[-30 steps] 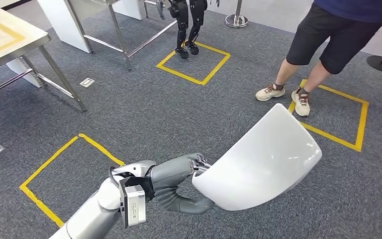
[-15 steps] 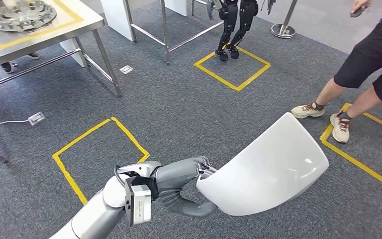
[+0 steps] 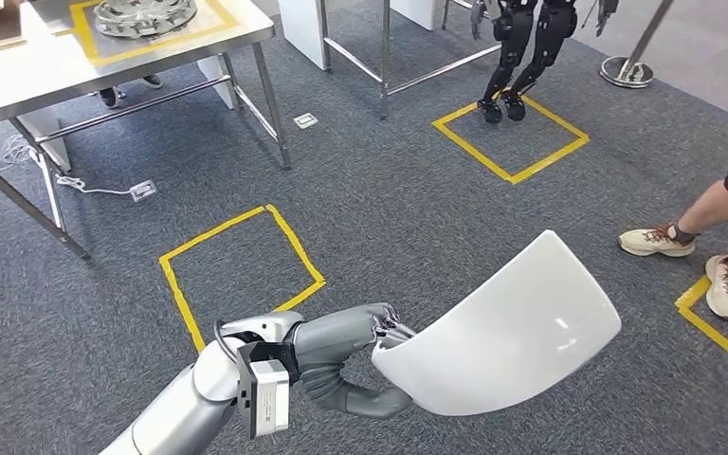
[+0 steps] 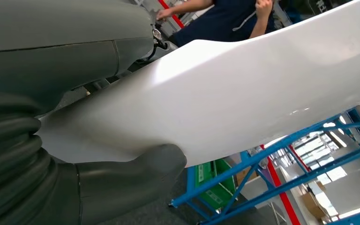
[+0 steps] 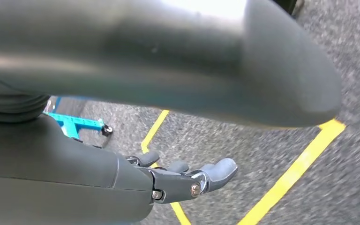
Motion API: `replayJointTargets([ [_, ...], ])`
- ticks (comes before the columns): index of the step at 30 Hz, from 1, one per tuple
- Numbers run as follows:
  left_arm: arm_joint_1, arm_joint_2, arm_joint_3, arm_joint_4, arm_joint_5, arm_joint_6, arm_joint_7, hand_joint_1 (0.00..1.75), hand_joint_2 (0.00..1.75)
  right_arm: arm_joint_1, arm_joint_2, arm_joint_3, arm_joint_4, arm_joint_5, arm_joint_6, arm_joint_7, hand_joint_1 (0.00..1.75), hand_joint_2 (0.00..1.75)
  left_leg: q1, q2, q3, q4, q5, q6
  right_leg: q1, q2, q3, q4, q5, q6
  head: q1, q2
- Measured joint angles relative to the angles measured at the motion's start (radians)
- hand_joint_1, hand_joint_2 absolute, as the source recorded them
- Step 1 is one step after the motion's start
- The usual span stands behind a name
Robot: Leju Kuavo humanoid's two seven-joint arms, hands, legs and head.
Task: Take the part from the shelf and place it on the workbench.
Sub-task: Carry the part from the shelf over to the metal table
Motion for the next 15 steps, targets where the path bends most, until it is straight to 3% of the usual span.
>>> replayJointTargets([
  [2, -0.001, -0.001, 0.0, -0.001, 0.0, 0.0, 0.0, 1.75, 1.75, -0.002, 0.0, 0.0, 0.0, 0.002, 0.003, -0.001, 0.0, 0.0, -0.007, 0.043, 0.055, -0.104, 0.03, 0.015, 0.005, -0.022, 0.007, 0.001, -0.005, 0.009, 0.001, 0.0],
  [3, -0.002, -0.001, 0.0, -0.001, -0.001, 0.0, 0.0, 1.75, 1.75, -0.002, 0.0, 0.0, 0.0, 0.002, 0.003, -0.001, 0.0, 0.0, -0.01, 0.051, 0.061, -0.122, 0.031, 0.023, 0.007, -0.033, 0.01, 0.001, -0.007, 0.014, 0.002, 0.0],
  [5, -0.002, -0.002, 0.0, -0.001, -0.001, 0.0, 0.0, 1.75, 1.75, -0.004, 0.0, 0.002, 0.0, 0.004, 0.003, -0.002, 0.0, 0.0, -0.012, 0.025, 0.061, -0.125, 0.035, 0.035, 0.006, -0.056, 0.016, -0.003, -0.009, 0.026, 0.003, 0.0],
  [6, -0.002, -0.002, 0.0, -0.001, -0.001, 0.0, -0.001, 1.75, 1.75, -0.006, 0.0, 0.004, 0.0, 0.006, 0.004, -0.003, 0.0, 0.0, -0.009, 0.011, 0.062, -0.129, 0.039, 0.041, 0.004, -0.05, 0.018, 0.0, -0.014, 0.033, 0.004, 0.0],
  [8, -0.004, -0.004, -0.001, -0.001, -0.002, 0.0, -0.001, 1.75, 1.75, -0.009, 0.0, 0.007, 0.0, 0.008, 0.004, -0.004, 0.0, 0.0, -0.001, -0.015, 0.066, -0.136, 0.048, 0.05, 0.0, 0.003, -0.001, 0.055, -0.052, 0.044, 0.008, 0.0],
  [9, -0.005, -0.004, -0.001, 0.0, -0.002, 0.0, -0.001, 1.75, 1.75, -0.008, 0.0, 0.007, 0.0, 0.009, 0.004, -0.004, 0.0, 0.0, 0.001, -0.028, 0.064, -0.137, 0.05, 0.052, -0.003, 0.041, -0.027, 0.114, -0.083, 0.048, 0.011, 0.0],
  [11, -0.004, -0.005, -0.001, 0.004, -0.002, 0.0, 0.0, 1.75, 1.75, -0.002, 0.0, 0.008, 0.0, 0.009, 0.004, -0.003, 0.0, 0.0, 0.003, -0.057, 0.061, -0.136, 0.051, 0.054, -0.003, 0.077, -0.091, 0.237, -0.133, 0.051, 0.015, 0.0],
  [12, -0.003, -0.005, -0.002, 0.005, -0.002, 0.0, 0.0, 1.75, 1.75, 0.001, 0.0, 0.008, 0.0, 0.009, 0.004, -0.003, 0.0, 0.0, 0.003, -0.073, 0.061, -0.134, 0.051, 0.054, -0.003, 0.083, -0.109, 0.266, -0.134, 0.051, 0.016, 0.0],
  [13, -0.002, -0.005, -0.002, 0.007, -0.002, 0.0, 0.0, 1.75, 1.75, 0.001, 0.0, 0.008, 0.0, 0.009, 0.005, -0.003, 0.0, 0.0, 0.003, -0.089, 0.06, -0.132, 0.051, 0.054, -0.003, 0.086, -0.109, 0.255, -0.112, 0.05, 0.017, 0.0],
  [15, -0.001, -0.005, -0.002, 0.007, -0.002, 0.0, 0.0, 1.75, 1.75, 0.0, 0.0, 0.01, 0.0, 0.009, 0.005, -0.003, 0.0, 0.0, 0.004, -0.117, 0.061, -0.128, 0.049, 0.05, -0.005, 0.109, -0.063, 0.136, -0.037, 0.045, 0.018, 0.0],
])
